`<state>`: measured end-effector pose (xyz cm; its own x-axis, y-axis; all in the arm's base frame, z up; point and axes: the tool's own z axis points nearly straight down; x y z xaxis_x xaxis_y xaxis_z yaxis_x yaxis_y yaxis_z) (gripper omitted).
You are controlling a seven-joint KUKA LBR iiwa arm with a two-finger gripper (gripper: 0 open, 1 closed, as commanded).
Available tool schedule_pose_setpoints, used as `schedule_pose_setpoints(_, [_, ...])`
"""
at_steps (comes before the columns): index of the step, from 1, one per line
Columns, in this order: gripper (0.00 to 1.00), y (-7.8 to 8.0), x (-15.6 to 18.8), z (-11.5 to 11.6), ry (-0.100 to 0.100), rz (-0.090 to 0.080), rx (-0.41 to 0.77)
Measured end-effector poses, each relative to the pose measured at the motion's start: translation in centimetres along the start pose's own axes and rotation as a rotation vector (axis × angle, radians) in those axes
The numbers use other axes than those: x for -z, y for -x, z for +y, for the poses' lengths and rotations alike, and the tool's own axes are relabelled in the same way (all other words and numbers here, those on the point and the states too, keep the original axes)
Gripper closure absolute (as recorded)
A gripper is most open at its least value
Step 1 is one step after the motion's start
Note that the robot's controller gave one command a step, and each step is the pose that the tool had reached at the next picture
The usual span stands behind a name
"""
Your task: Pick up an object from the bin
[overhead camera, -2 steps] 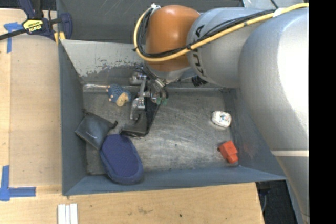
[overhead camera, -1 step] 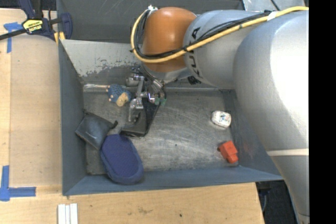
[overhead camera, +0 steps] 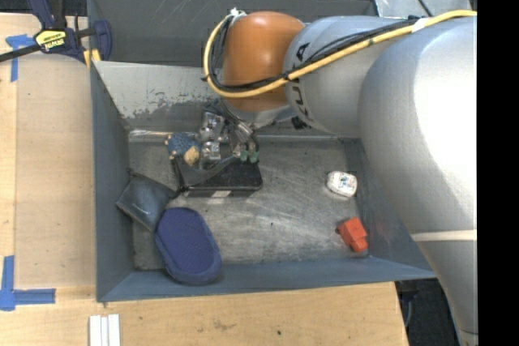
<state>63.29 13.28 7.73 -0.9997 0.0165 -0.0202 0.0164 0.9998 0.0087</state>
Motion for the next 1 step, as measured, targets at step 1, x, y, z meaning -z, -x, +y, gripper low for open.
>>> schedule_pose_setpoints(1, [1.0, -1.95, 13.98, 1.22, -0.006, 0.009, -0.05])
